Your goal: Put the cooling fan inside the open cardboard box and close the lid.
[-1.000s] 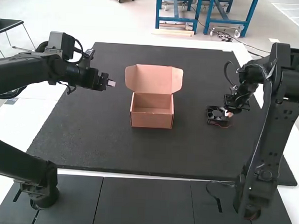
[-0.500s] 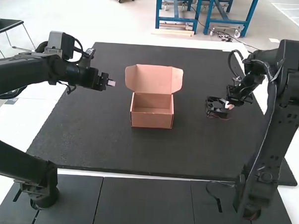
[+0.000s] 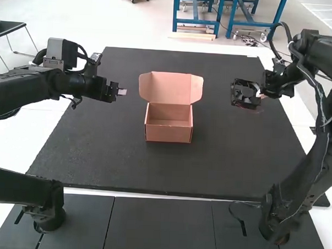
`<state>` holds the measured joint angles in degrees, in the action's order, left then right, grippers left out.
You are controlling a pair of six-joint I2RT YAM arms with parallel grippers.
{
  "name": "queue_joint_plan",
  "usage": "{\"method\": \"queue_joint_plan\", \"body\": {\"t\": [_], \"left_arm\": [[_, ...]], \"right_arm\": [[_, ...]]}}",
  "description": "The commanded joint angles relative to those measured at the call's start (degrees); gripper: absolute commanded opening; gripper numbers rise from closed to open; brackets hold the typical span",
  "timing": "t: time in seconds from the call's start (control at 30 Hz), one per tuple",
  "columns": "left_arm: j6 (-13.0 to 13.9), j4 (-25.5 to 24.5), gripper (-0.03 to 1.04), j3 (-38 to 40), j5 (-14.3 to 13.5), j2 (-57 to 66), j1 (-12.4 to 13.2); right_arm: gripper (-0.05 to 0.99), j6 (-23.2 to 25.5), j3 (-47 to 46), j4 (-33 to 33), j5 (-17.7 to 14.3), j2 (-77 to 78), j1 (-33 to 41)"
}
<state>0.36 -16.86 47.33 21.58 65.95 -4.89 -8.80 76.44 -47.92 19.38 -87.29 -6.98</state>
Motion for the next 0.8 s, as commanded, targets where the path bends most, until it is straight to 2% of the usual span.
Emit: {"method": "queue_joint_plan", "body": {"t": [0.0,0.13,0.23,0.4,0.57,0.77], "left_arm": [[-0.45,0.08,0.97,-0.49,-1.28,-0.91,-0.30],[-0.45,-0.01,0.97,-0.57,-1.63,-1.27,-0.30],[-0.36,0.78,0.97,-0.75,-1.54,-1.44,-0.39],[-0.36,1.31,0.97,-1.36,-1.46,-1.79,-0.30],[-0.36,1.57,0.97,-1.89,-1.37,-2.14,-0.30],[-0.45,1.39,0.97,-1.98,-1.28,-2.85,-0.30]], "right_arm": [[-0.02,2.38,-2.09,0.46,3.91,5.72,-0.31],[-0.02,5.11,-5.43,1.25,4.97,11.61,-0.14],[-0.02,8.18,-8.07,2.92,7.96,15.22,1.09],[-0.02,13.72,-10.97,5.38,10.59,17.94,8.04],[-0.02,16.44,-11.49,5.21,10.68,18.03,17.18],[-0.02,18.64,-12.64,5.47,10.68,16.27,23.77]]}}
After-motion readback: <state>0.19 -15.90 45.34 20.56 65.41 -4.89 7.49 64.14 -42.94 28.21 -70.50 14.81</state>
